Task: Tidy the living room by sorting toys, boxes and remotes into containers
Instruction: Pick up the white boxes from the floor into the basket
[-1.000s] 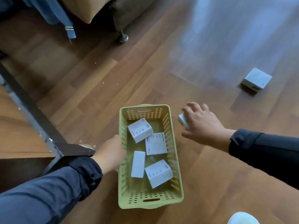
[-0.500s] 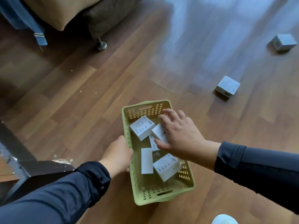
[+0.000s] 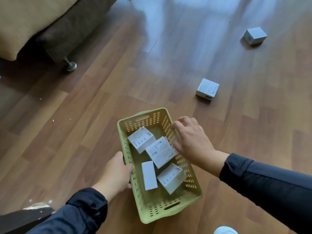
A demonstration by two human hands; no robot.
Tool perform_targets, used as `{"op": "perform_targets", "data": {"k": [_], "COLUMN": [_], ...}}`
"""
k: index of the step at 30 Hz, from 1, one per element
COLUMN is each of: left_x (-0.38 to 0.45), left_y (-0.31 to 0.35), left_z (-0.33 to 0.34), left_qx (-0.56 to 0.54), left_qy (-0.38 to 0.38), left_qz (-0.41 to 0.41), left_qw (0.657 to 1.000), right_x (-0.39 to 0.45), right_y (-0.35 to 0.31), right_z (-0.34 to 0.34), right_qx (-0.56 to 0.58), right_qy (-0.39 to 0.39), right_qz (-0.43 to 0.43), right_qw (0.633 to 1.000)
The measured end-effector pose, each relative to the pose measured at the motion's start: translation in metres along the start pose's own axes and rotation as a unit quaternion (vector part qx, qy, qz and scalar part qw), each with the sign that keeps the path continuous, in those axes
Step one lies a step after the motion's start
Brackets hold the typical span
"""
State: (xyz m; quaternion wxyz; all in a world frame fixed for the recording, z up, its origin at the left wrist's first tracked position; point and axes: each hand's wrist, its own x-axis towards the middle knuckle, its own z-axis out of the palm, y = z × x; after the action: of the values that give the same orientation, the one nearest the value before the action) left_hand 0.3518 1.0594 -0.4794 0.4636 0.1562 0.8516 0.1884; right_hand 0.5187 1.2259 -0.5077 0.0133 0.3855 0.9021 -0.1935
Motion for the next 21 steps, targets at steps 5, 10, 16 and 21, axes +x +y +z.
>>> {"op": "perform_targets", "data": {"k": [5,10,16,21], "left_x": [0.006,0.011,0.022,0.027], "left_y": [0.028,0.030,0.062,0.078], "left_z": [0.026,0.048,0.056,0.070], "left_qx": [0.042,0.073,0.137,0.311], "left_qy": [-0.006,-0.006,0.023,0.053], "left_qz": [0.043,0.053,0.082,0.061], "left_qw": [0.998,0.996,0.987,0.947], "right_x": [0.007,0.007,0.018,0.022], "right_y": [0.029,0.050,0.075,0.085], "right_z": [-0.004,-0.004,-0.012,-0.009], "right_qx": [0.066,0.106,0.109,0.126], "right_qy": [0.015,0.025,0.058,0.087], "right_qz": [0.047,0.063,0.074,0.062], "right_qw": [0.997,0.992,0.990,0.986]}}
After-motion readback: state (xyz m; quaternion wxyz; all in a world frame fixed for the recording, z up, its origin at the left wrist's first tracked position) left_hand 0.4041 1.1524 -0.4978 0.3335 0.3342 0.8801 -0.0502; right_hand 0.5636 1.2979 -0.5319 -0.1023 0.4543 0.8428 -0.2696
